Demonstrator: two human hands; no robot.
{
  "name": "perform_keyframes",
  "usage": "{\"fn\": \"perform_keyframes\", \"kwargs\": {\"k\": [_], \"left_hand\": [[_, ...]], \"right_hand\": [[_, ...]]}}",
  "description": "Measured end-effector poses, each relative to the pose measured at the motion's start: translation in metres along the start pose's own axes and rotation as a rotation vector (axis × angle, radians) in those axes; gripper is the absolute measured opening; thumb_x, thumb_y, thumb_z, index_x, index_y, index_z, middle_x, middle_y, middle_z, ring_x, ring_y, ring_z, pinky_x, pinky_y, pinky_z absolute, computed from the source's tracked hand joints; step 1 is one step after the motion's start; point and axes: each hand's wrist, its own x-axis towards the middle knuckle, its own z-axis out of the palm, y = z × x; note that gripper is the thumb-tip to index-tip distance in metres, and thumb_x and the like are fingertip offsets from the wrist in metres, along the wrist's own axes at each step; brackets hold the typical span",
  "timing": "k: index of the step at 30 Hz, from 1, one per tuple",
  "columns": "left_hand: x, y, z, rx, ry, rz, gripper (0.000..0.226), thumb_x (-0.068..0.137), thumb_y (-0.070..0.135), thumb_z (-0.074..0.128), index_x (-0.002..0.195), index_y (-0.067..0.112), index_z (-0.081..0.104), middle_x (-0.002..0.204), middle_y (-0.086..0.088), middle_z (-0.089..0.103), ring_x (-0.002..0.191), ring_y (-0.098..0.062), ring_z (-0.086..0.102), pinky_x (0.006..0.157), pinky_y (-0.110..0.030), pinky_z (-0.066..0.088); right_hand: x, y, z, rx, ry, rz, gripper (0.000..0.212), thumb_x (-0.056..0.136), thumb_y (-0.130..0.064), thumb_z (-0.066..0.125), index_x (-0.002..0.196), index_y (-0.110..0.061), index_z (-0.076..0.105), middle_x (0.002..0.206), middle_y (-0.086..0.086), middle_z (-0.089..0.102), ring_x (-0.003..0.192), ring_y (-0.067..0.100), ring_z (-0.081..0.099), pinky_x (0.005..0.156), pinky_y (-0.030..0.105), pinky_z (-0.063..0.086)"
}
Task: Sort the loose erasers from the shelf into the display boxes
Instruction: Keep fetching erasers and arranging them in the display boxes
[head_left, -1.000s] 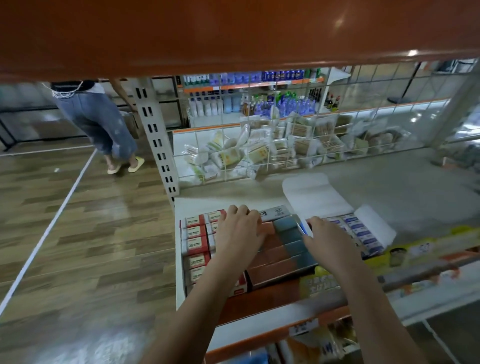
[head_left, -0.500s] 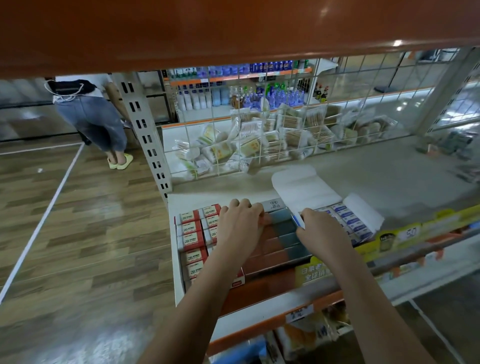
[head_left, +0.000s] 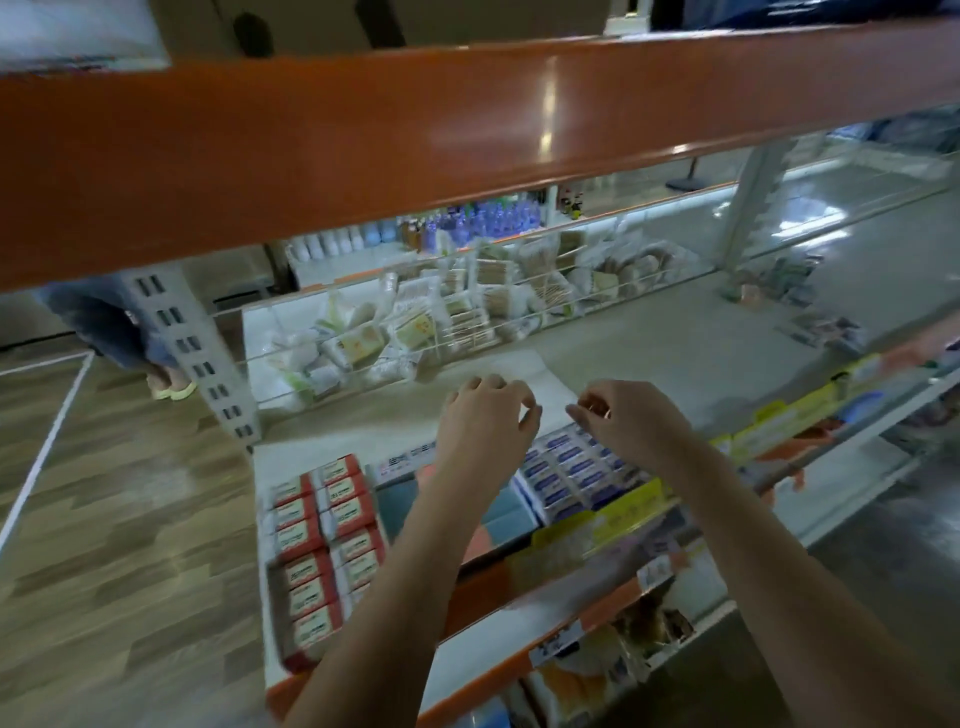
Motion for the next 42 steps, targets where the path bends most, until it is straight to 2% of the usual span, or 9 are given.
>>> {"fn": "perform_keyframes", "kwargs": {"k": [3, 8, 16, 22, 26, 30, 35, 37, 42], "left_hand": [[0.025, 0.050, 0.012, -0.053, 0.001, 0.076, 0.028, 0.097, 0.037, 0.044, 0.115, 0.024, 0.060, 0.110, -0.001, 0.062, 0.103, -0.022, 0.054, 0.084, -0.033, 0.043], [0.067, 0.142, 0.056, -0.145, 0.009, 0.123, 0.030, 0.094, 0.038, 0.050, 0.117, 0.021, 0.059, 0.107, -0.003, 0.063, 0.098, -0.023, 0.058, 0.080, -0.035, 0.049], [0.135, 0.252, 0.148, -0.121, -0.143, 0.081, 0.035, 0.091, 0.041, 0.052, 0.119, 0.022, 0.056, 0.119, -0.005, 0.058, 0.112, -0.026, 0.051, 0.086, -0.036, 0.044], [0.185, 0.278, 0.190, -0.080, -0.216, 0.042, 0.037, 0.090, 0.040, 0.051, 0.122, 0.021, 0.055, 0.123, -0.007, 0.055, 0.117, -0.028, 0.046, 0.093, -0.037, 0.042], [0.241, 0.288, 0.219, -0.101, -0.220, -0.026, 0.037, 0.092, 0.038, 0.052, 0.124, 0.020, 0.053, 0.124, -0.007, 0.055, 0.117, -0.027, 0.047, 0.093, -0.036, 0.041], [0.300, 0.293, 0.244, -0.081, -0.216, -0.079, 0.053, 0.093, 0.037, 0.050, 0.143, 0.026, 0.035, 0.128, -0.007, 0.054, 0.116, -0.028, 0.050, 0.093, -0.038, 0.043], [0.350, 0.295, 0.262, -0.108, -0.112, -0.232, 0.044, 0.099, 0.037, 0.035, 0.138, 0.019, 0.041, 0.128, -0.013, 0.054, 0.113, -0.032, 0.052, 0.089, -0.041, 0.043], [0.356, 0.295, 0.268, -0.121, -0.080, -0.255, 0.045, 0.101, 0.033, 0.032, 0.143, 0.020, 0.033, 0.127, -0.013, 0.052, 0.109, -0.032, 0.054, 0.086, -0.040, 0.045], [0.371, 0.299, 0.279, -0.076, -0.057, -0.405, 0.046, 0.092, 0.052, 0.045, 0.110, 0.012, 0.054, 0.108, -0.011, 0.060, 0.100, -0.030, 0.058, 0.080, -0.037, 0.046]], "right_hand": [[-0.001, 0.048, -0.028, -0.029, 0.098, -0.004, 0.022, 0.089, -0.033, 0.058, 0.093, -0.012, 0.064, 0.087, 0.004, 0.066, 0.081, 0.022, 0.061, 0.065, 0.025, 0.041], [-0.003, 0.141, -0.078, -0.082, 0.149, 0.066, 0.018, 0.089, -0.029, 0.056, 0.095, -0.014, 0.065, 0.093, 0.004, 0.066, 0.085, 0.022, 0.060, 0.067, 0.027, 0.041], [0.003, 0.288, -0.125, -0.116, 0.194, 0.132, 0.023, 0.088, -0.021, 0.056, 0.107, -0.010, 0.064, 0.106, 0.011, 0.066, 0.099, 0.029, 0.061, 0.078, 0.032, 0.044], [0.027, 0.357, -0.125, -0.063, 0.120, 0.192, 0.024, 0.090, -0.024, 0.054, 0.111, -0.014, 0.058, 0.107, 0.009, 0.063, 0.098, 0.025, 0.058, 0.082, 0.037, 0.049], [0.069, 0.404, -0.129, -0.080, 0.121, 0.175, 0.027, 0.092, -0.027, 0.050, 0.113, -0.012, 0.058, 0.106, 0.009, 0.061, 0.098, 0.026, 0.057, 0.078, 0.030, 0.043], [0.128, 0.443, -0.142, -0.065, 0.116, 0.162, 0.027, 0.090, -0.024, 0.054, 0.114, -0.013, 0.058, 0.109, 0.010, 0.060, 0.103, 0.028, 0.056, 0.086, 0.034, 0.045], [0.193, 0.466, -0.141, -0.065, 0.033, 0.116, 0.029, 0.089, -0.023, 0.053, 0.115, -0.010, 0.057, 0.111, 0.011, 0.058, 0.103, 0.029, 0.055, 0.084, 0.035, 0.045], [0.212, 0.470, -0.134, -0.043, 0.021, 0.114, 0.028, 0.089, -0.024, 0.053, 0.113, -0.009, 0.056, 0.108, 0.011, 0.057, 0.100, 0.029, 0.056, 0.080, 0.034, 0.045], [0.246, 0.484, -0.118, 0.009, -0.003, 0.084, 0.039, 0.091, -0.035, 0.053, 0.121, -0.010, 0.050, 0.116, 0.012, 0.048, 0.107, 0.029, 0.051, 0.087, 0.037, 0.044]]}}
